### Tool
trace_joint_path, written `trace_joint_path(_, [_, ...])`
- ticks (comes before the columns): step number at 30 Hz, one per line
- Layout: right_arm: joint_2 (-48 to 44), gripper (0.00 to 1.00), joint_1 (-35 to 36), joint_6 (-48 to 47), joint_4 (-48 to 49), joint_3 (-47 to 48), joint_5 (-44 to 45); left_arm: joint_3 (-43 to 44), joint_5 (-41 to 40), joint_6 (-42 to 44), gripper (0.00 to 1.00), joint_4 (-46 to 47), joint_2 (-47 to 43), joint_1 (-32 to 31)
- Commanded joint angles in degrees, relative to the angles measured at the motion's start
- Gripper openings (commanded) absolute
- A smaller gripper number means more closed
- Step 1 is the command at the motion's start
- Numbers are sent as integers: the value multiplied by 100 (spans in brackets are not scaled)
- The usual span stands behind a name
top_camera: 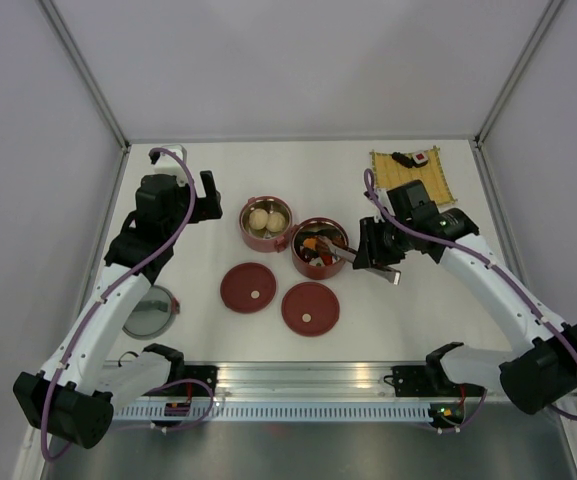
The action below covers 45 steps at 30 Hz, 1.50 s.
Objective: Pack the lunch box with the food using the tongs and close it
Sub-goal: Place the fake food in the packing box.
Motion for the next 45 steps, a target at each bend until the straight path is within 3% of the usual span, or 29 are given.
trace_joint_path(1, [84, 17, 161, 131, 377, 321, 83, 143, 71, -23, 100, 73, -9, 20])
trace_joint_path(4, [110, 28, 161, 122, 395, 356, 145, 143, 63, -14, 100, 73, -18, 20])
trace_joint_path(14, [242, 48, 161, 17, 580, 418, 180, 151, 80, -14, 100, 73, -71, 20])
trace_joint_path(25, [524, 53, 161, -159, 518, 813, 250, 151, 71, -5, 100, 73, -80, 20])
trace_joint_path(34, [874, 51, 65, -291, 431, 1559, 953, 151, 89, -14, 100, 73, -71, 20])
trace_joint_path(43, [2131, 48, -1050, -379, 729, 2887, 1454, 143, 54, -5, 100, 73, -88, 20])
trace_joint_path(45, [2385, 46, -1323, -344, 843, 3150, 2023, 143, 63, -5, 100, 81, -89, 20])
